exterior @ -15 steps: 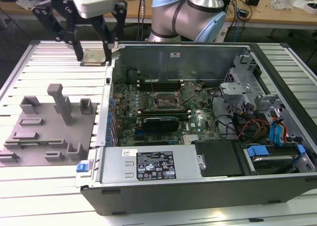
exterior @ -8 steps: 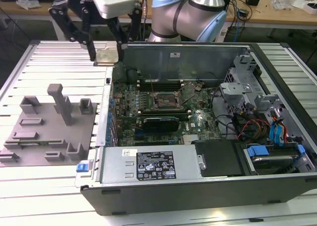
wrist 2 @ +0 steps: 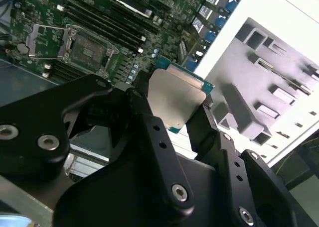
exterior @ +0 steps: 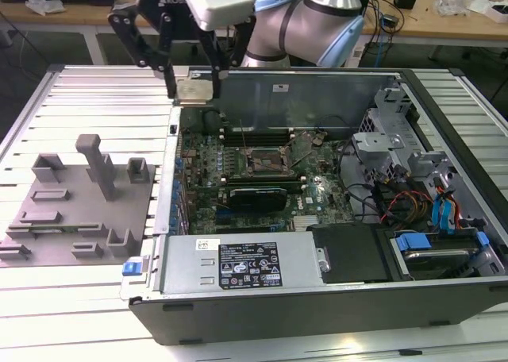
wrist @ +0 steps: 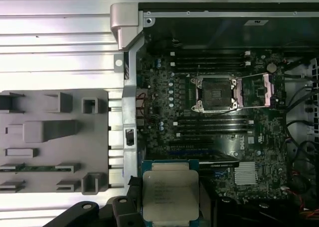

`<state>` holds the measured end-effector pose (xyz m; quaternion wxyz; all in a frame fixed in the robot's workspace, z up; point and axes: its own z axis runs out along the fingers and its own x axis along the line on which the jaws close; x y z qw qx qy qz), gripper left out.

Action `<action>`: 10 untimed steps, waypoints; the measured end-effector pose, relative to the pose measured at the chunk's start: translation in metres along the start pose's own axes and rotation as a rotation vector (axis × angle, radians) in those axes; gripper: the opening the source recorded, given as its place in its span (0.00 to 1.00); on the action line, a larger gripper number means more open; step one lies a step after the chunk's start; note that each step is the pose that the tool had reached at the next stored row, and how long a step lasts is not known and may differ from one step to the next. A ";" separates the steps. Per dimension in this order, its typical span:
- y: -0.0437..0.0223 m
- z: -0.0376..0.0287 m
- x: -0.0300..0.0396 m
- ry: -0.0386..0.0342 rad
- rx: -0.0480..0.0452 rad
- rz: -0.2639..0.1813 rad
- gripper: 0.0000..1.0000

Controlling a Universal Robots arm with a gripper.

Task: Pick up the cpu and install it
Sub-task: 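Pick up the cpu and move it towards the insertion slot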

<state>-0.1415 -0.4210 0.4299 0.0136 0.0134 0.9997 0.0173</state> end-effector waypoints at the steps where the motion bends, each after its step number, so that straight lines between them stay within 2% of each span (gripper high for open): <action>1: 0.0001 0.0001 -0.0031 0.0001 0.0000 0.000 0.55; 3: 0.0001 0.0003 -0.0123 0.0003 0.0000 0.000 0.55; 4: 0.0003 0.0006 -0.0209 0.0005 0.0000 0.000 0.55; 7: 0.0006 0.0008 -0.0320 0.0009 0.0001 0.000 0.55; 10: 0.0006 0.0009 -0.0326 0.0008 0.0000 0.000 0.55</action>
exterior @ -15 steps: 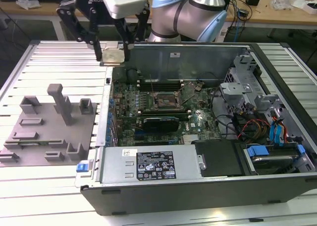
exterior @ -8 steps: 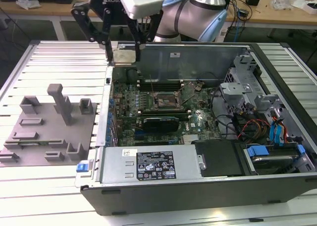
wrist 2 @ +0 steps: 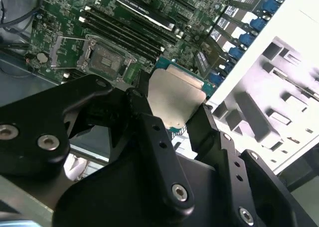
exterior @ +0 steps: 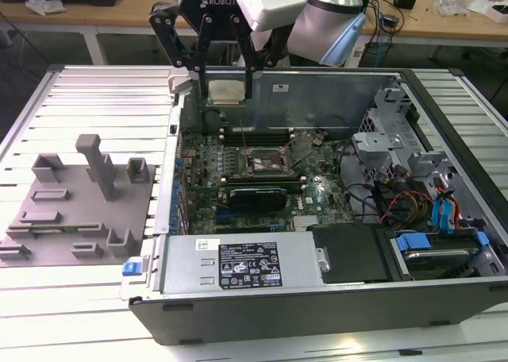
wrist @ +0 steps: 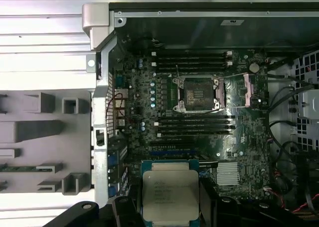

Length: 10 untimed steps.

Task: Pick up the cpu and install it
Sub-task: 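Pick up the cpu and move it towards the insertion slot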

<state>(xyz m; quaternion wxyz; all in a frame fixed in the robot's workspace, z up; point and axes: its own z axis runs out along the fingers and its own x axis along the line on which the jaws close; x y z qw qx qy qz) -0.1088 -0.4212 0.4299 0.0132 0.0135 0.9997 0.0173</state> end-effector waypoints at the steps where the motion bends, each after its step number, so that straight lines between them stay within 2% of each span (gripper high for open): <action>1: 0.0000 0.0000 0.0000 0.0001 0.0001 0.000 0.55; 7: 0.0000 0.0031 -0.0028 0.0010 0.0001 0.000 0.55; 10: 0.0000 0.0061 -0.0060 0.0041 0.0001 0.000 0.55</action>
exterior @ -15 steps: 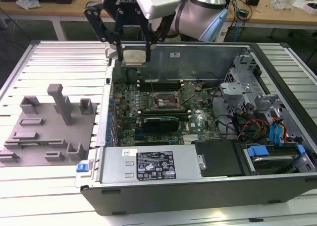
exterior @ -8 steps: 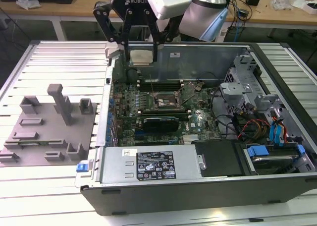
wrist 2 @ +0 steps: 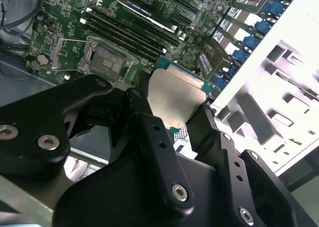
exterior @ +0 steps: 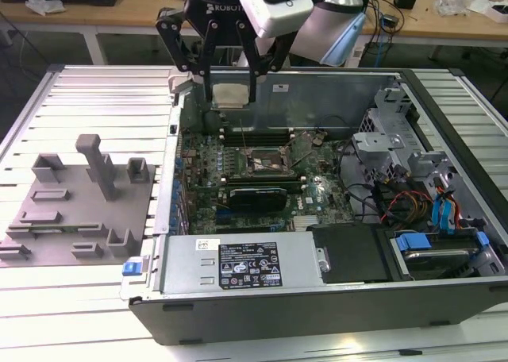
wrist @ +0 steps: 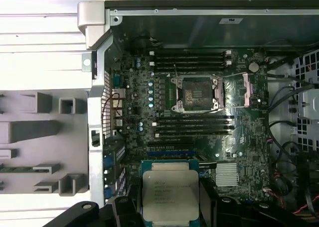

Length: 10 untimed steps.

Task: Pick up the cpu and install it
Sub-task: 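Pick up the cpu and move it towards the insertion slot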

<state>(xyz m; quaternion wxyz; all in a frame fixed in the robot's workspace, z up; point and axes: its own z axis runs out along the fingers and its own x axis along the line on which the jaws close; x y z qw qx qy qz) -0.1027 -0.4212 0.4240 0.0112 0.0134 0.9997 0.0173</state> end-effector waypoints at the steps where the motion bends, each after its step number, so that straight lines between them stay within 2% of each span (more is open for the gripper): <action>1: 0.0000 0.0011 -0.0011 0.0012 0.0000 0.000 0.55; 8: 0.0000 0.0063 -0.0086 0.0087 0.0000 0.000 0.55; 10: 0.0001 0.0100 -0.0153 0.0165 0.0000 0.001 0.55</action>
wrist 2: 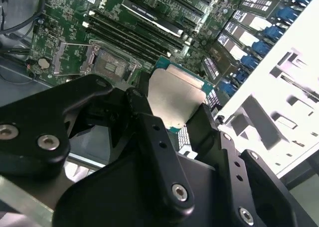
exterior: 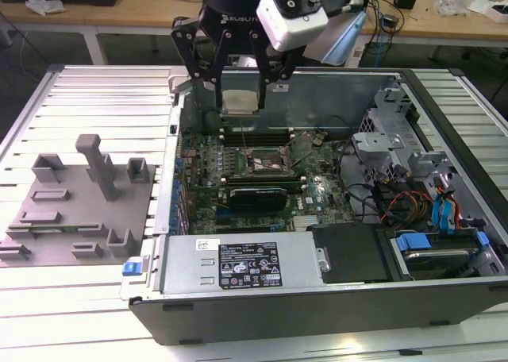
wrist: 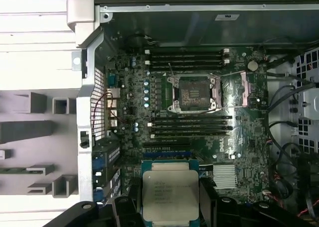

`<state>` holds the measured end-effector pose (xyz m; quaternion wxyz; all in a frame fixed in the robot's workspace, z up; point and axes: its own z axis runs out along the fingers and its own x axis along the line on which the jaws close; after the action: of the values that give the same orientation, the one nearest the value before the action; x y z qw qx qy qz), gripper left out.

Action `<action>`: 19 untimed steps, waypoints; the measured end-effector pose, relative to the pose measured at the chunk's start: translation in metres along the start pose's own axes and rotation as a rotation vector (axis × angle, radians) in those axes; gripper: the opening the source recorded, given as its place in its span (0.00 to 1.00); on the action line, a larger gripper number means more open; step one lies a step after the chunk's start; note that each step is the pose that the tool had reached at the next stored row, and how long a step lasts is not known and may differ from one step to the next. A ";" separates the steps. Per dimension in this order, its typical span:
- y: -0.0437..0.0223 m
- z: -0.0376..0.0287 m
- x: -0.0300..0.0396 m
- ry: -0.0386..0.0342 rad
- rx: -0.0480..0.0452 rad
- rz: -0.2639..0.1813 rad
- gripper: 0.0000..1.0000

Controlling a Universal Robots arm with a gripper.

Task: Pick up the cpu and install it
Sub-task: 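Pick up the cpu and move it towards the insertion slot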

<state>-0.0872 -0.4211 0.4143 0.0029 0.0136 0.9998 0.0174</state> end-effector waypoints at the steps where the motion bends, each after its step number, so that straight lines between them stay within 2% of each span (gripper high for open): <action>1: 0.0000 0.0014 -0.0033 0.0034 -0.0004 0.000 0.55; 3: 0.0001 0.0029 -0.0076 0.0081 -0.0008 0.000 0.55; 8: 0.0004 0.0085 -0.0261 0.0283 -0.0031 0.001 0.55; 9: 0.0005 0.0100 -0.0321 0.0342 -0.0036 0.001 0.55; 11: 0.0006 0.0120 -0.0402 0.0411 -0.0041 0.001 0.55; 13: 0.0009 0.0160 -0.0559 0.0520 -0.0049 0.002 0.55; 17: 0.0013 0.0216 -0.0767 0.0617 -0.0052 0.002 0.55; 19: 0.0013 0.0259 -0.0786 0.0619 -0.0054 0.002 0.55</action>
<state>-0.0084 -0.4211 0.3889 -0.0280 0.0141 0.9993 0.0205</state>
